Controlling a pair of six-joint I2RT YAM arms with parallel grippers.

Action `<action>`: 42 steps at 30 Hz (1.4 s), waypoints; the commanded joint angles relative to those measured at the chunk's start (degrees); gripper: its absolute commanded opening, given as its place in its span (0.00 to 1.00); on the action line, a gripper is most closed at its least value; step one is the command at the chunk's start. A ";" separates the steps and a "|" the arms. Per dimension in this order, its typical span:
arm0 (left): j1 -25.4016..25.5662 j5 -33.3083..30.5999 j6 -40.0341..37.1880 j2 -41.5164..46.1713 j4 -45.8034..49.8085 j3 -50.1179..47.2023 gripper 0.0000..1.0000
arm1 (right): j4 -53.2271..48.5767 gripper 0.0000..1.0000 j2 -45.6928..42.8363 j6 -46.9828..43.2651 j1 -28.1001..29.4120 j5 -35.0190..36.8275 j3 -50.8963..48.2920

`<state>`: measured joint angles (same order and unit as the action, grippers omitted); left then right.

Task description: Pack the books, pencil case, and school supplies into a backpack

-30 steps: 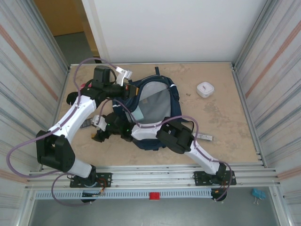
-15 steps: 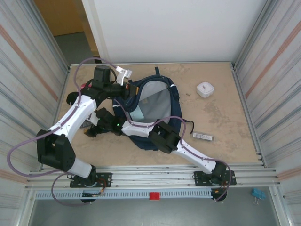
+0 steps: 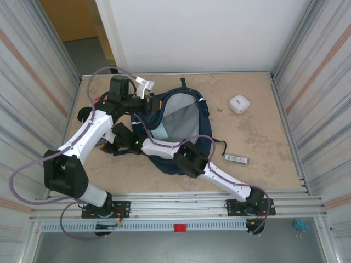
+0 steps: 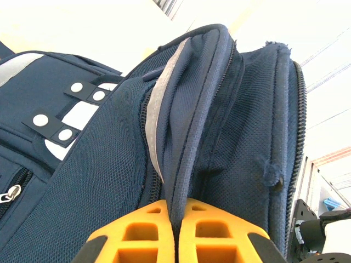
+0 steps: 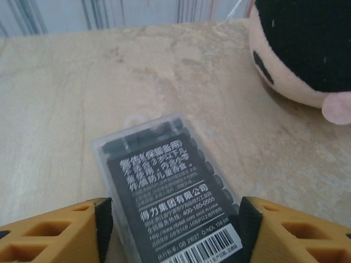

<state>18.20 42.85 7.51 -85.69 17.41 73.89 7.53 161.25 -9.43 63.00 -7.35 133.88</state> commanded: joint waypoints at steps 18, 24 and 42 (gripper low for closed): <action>-1.40 1.79 -2.83 2.64 -2.16 3.59 0.00 | 8.34 0.63 -22.87 -4.96 3.44 -1.25 -38.64; -1.36 2.06 -1.39 2.83 -3.22 2.91 0.00 | 5.58 0.82 -20.19 -8.16 4.16 -3.14 -34.19; -1.41 2.16 -1.95 2.89 -2.91 2.84 0.00 | -0.76 0.91 -9.41 -5.60 1.35 -6.19 -17.34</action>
<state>17.61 43.00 5.80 -85.71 19.66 74.78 10.28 149.03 -15.68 65.08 -12.16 113.73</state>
